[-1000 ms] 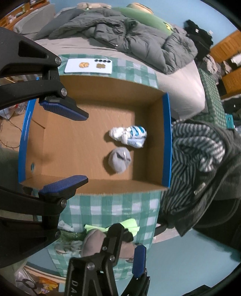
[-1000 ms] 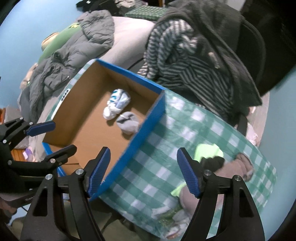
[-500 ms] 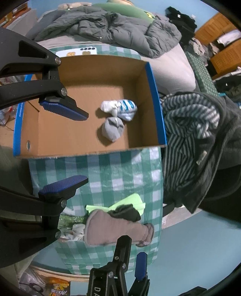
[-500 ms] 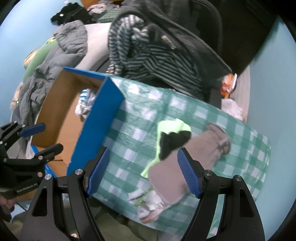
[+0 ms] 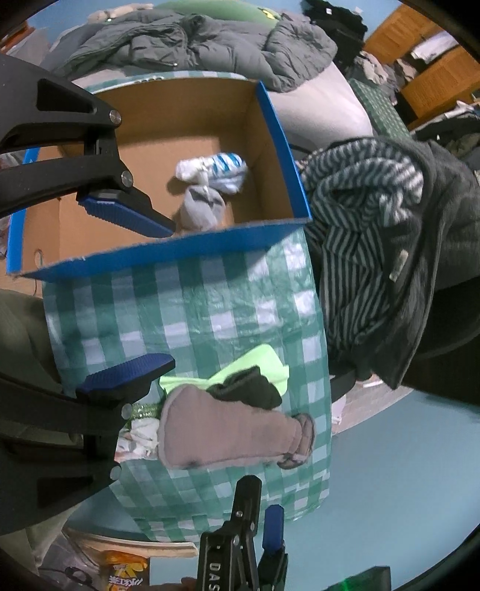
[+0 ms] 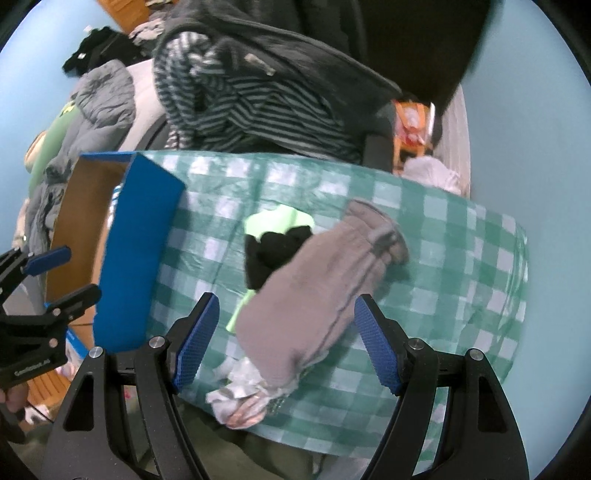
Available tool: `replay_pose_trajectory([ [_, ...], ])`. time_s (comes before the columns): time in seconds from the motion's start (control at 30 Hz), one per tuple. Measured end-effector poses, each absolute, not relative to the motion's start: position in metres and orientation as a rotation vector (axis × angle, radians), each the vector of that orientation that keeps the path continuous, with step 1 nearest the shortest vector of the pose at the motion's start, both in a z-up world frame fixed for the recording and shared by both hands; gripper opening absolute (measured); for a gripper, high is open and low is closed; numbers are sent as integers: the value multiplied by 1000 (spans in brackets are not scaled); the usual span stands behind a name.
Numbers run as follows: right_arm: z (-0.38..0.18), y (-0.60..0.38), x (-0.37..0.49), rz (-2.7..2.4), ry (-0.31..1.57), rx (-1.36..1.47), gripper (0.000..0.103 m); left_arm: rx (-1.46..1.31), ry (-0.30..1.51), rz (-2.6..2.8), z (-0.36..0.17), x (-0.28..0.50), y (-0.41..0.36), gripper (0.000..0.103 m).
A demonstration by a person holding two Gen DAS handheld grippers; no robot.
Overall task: Organize soft objects
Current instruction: 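Move both open tools back over the tablecloth, then lower the right gripper onto the grey fleece mitten cuff and close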
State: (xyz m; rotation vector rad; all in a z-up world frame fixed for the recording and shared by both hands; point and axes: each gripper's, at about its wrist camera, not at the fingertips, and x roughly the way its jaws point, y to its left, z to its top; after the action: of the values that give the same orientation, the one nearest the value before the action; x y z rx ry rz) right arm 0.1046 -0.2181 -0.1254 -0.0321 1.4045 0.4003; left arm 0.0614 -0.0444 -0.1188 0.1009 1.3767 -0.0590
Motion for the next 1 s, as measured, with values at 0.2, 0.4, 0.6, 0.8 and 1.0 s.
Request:
replay_pose_trajectory([
  [0.2,-156,-241,109,348,1465,35,77,104,1400,-98,-137,73,-63,67],
  [0.4,-179,-249,111,331,1505,80,77,128,1411,-125,-155,85,-78,67],
  [0.6,-195,-249,113,333,1536,100,77,127,1432,-133,-174,95,-83,67],
  [0.8,-210,-250,112,314,1568,123,77,118,1445,-136,-188,101,-83,67],
  [1.0,-225,-250,113,296,1592,155,77,112,1461,-141,-202,103,-84,67],
])
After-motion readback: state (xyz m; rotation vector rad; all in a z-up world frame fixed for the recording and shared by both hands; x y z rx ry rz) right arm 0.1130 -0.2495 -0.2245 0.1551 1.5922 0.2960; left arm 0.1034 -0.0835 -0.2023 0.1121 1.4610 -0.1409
